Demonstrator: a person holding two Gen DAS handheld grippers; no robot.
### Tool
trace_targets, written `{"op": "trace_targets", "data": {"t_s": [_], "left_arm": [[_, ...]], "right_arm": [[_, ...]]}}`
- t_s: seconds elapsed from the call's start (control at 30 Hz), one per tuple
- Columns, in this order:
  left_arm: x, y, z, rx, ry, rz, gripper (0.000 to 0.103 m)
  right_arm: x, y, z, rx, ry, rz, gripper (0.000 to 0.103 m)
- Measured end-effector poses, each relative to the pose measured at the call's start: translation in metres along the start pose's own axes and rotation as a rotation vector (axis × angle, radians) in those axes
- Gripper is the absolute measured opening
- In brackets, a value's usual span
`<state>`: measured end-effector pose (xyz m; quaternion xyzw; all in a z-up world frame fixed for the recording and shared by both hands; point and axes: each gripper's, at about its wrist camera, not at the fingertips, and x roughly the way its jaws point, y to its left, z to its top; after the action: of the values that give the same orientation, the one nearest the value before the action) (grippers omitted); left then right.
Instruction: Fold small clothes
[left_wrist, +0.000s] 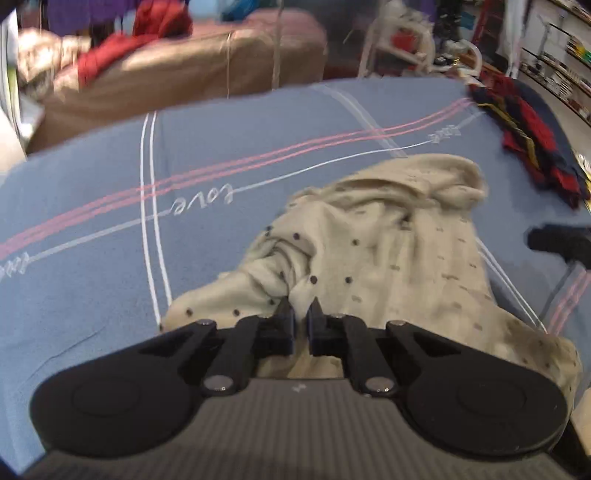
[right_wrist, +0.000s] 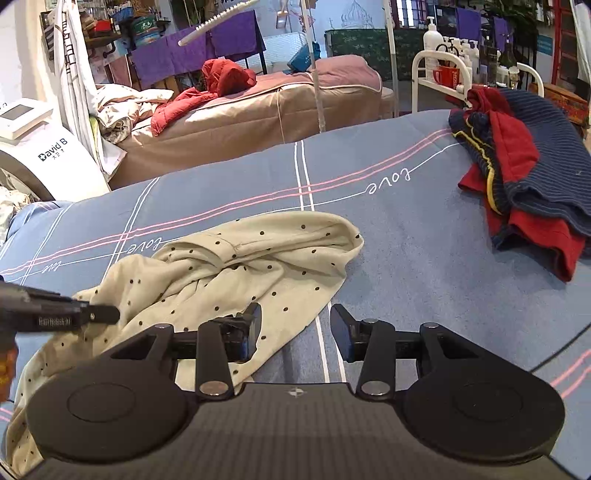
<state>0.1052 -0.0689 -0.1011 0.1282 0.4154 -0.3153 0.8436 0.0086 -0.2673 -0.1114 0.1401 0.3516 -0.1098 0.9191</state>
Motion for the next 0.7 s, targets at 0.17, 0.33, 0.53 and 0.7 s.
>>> {"op": "trace_targets", "data": {"t_s": [0.17, 0.33, 0.53, 0.7], "left_arm": [[-0.026, -0.068, -0.050, 0.098, 0.079, -0.137, 0.006], [-0.028, -0.080, -0.083, 0.153, 0.113, -0.119, 0.035], [-0.071, -0.019, -0.042, 0.016, -0.072, -0.007, 0.067], [-0.038, 0.032, -0.016, -0.050, 0.034, 0.066, 0.060]], "right_arm": [[-0.007, 0.002, -0.009, 0.017, 0.016, 0.049, 0.070], [0.006, 0.023, -0.011, 0.047, 0.057, 0.206, 0.086], [0.016, 0.039, -0.022, 0.066, 0.113, 0.228, 0.087], [0.009, 0.050, -0.020, 0.033, 0.085, 0.290, 0.092]]}}
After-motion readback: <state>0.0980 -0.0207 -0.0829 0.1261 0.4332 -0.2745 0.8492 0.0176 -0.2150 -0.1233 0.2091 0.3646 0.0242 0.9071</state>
